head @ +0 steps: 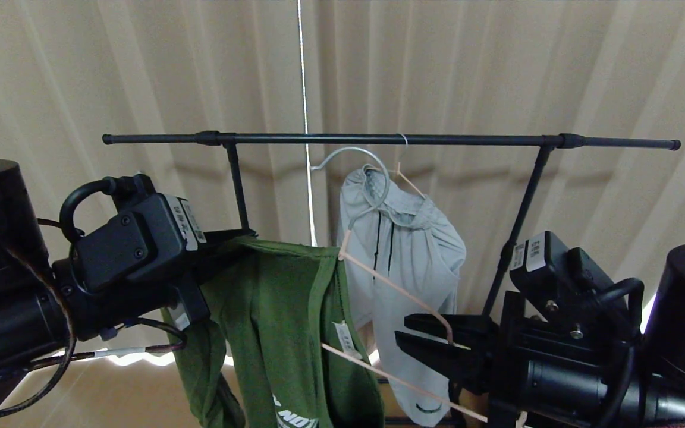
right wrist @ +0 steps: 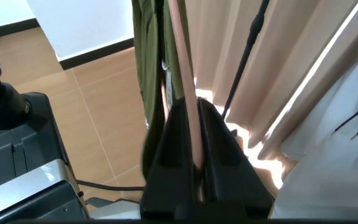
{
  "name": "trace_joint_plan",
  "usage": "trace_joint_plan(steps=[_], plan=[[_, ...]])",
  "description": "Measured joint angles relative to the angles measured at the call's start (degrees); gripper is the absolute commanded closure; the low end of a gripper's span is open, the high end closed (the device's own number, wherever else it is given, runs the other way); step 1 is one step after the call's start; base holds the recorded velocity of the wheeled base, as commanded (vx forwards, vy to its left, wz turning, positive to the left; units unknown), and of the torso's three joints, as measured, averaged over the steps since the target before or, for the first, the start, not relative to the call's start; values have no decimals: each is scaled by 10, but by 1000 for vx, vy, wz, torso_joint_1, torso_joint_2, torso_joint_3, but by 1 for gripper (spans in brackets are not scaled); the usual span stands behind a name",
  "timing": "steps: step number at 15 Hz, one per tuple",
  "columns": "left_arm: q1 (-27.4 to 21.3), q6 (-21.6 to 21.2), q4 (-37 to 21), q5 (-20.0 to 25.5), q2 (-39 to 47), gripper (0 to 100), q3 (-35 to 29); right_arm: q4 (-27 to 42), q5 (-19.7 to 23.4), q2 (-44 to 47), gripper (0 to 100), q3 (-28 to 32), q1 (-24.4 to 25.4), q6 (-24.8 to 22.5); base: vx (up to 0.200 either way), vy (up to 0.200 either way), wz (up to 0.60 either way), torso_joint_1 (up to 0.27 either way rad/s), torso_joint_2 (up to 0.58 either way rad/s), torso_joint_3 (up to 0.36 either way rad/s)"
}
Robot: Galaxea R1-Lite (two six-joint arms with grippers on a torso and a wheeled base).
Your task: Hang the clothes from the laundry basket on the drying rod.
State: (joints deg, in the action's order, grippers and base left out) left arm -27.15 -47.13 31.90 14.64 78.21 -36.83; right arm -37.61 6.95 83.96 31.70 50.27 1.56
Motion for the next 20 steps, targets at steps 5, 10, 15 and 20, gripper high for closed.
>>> trace_joint_plan(steps=[5,10,15,20], plan=[[7,67,5,-171,-1,100,13,-6,-13,-12,0,-1,-25,-21,0,0,0,0,0,0],[0,181,5,-233,-2,100,6,-7,-13,-12,0,-37,-30,-22,0,0,0,0,0,0],[-27,229,48,-231,-3,100,-10,-52,-16,20,0,-46,-28,-22,0,0,0,0,0,0],[-41,230,65,-229,-3,100,-16,-139,-43,77,0,-34,-28,-22,0,0,0,0,0,0]])
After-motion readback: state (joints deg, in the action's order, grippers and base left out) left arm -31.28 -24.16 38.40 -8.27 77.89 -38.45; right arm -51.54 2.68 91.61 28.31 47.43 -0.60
